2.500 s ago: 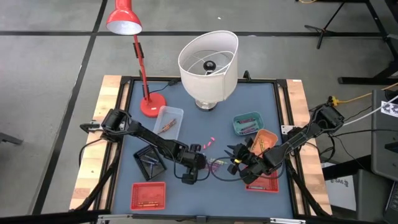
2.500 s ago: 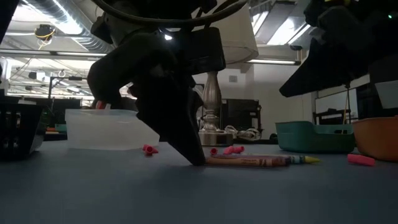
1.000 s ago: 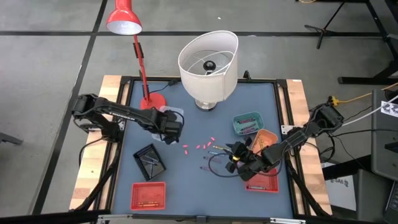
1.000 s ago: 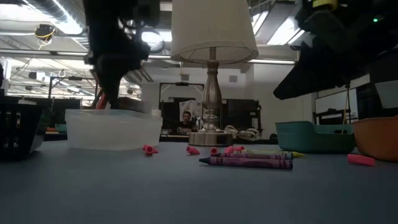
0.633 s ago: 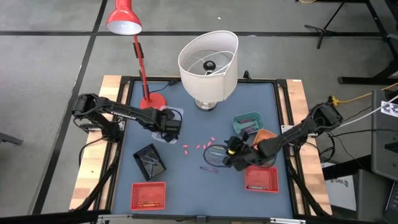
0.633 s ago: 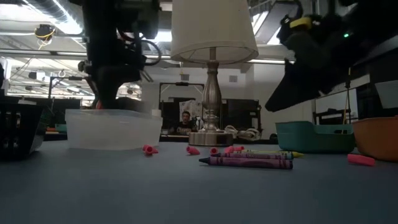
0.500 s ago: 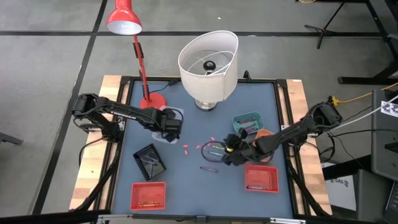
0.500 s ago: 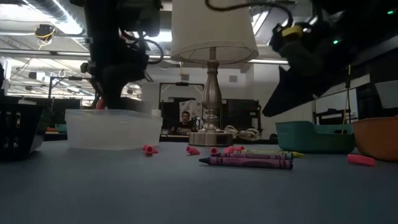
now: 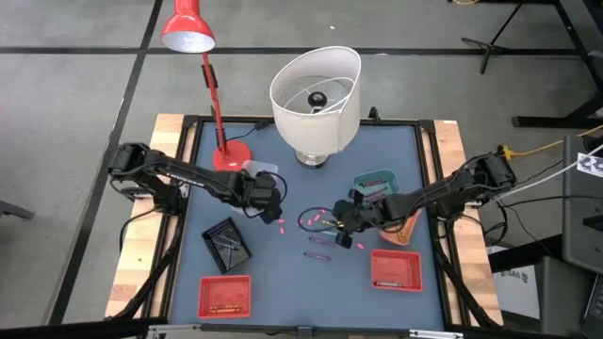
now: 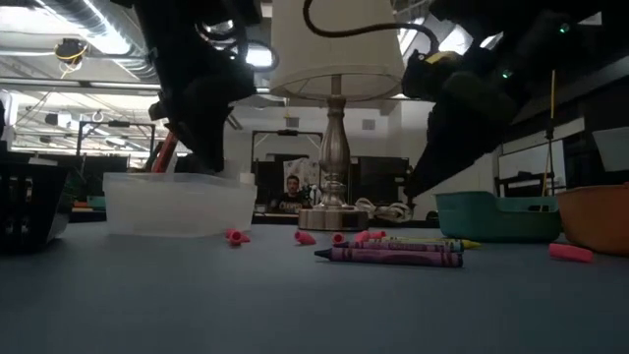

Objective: Sort crayons
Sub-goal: Put the yellow crayon into the orange bin

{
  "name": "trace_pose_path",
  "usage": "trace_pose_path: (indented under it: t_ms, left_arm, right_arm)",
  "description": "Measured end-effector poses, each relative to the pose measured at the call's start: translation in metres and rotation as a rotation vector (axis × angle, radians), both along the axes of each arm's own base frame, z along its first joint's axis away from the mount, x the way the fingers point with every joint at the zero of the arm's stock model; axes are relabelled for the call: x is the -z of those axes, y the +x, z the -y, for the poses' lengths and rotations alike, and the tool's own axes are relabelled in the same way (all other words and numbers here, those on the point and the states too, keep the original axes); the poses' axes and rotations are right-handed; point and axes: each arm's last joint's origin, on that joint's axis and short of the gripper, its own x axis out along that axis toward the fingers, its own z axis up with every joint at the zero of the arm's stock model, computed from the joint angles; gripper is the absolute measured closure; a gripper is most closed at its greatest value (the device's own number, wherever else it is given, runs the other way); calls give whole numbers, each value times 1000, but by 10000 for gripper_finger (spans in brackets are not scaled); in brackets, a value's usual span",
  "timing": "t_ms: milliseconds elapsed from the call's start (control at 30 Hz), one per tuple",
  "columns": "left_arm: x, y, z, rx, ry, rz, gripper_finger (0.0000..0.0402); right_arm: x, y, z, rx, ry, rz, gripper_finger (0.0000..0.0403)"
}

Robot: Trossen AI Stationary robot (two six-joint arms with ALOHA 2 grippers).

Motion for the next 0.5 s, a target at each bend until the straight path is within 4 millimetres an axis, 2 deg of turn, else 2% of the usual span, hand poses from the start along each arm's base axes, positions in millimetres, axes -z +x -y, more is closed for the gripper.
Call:
trace_pose_path:
  t_ms: [133, 400, 500]
  left_arm:
    - [-1, 4, 8, 26, -5, 45, 326]
    - [-2, 6, 19, 65, -10, 81, 326]
    - [-2, 5, 23, 76, -10, 81, 326]
  right_arm:
    - [6, 2, -1, -41, -23, -16, 290]
    - [37, 7, -3, -73, -38, -127, 290]
    - [43, 8, -4, -71, -41, -135, 290]
